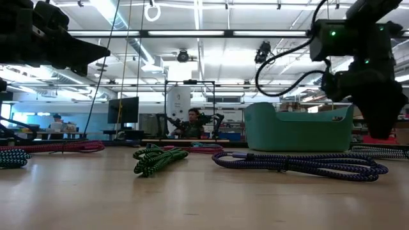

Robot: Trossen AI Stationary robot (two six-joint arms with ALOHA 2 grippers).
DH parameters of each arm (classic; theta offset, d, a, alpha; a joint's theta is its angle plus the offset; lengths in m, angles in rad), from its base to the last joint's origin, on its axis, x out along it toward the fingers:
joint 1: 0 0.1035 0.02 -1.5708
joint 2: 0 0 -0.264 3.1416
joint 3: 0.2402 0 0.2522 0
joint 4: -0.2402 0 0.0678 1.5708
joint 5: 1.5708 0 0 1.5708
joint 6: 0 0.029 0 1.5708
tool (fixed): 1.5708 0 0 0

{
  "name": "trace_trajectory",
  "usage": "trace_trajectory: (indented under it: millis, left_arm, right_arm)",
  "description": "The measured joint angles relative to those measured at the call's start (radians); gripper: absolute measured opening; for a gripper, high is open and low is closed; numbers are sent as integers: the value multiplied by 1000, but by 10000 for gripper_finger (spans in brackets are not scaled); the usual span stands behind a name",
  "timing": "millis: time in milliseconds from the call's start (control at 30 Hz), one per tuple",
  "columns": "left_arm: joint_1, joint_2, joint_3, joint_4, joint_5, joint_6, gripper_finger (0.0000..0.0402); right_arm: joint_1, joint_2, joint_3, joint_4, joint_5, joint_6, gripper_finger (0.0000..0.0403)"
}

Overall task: Pick and place USB-C Cables
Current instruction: Put the white charger cable into the light blue bin

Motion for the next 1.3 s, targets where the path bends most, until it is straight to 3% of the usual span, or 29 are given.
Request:
trace_trajectory:
  millis: [233, 467, 900, 1100, 1300]
  left_arm:
    - [0, 0, 0, 0, 0, 0, 27]
    - [0, 0, 0, 0, 0, 0, 36]
    - [0, 0, 0, -1, 0, -1, 27]
    - [0, 0, 0, -1, 0, 0, 35]
    - [0, 0, 0, -1, 0, 0, 31]
  right_arm:
    - [45, 149, 0, -8, 12, 21, 171]
    - [88, 229, 6, 125, -55, -32, 180]
    - [153, 62, 96, 100, -31, 45, 192]
    - [281, 107, 56, 146, -26, 51, 219]
    - [375, 196, 33, 182, 50, 58, 215]
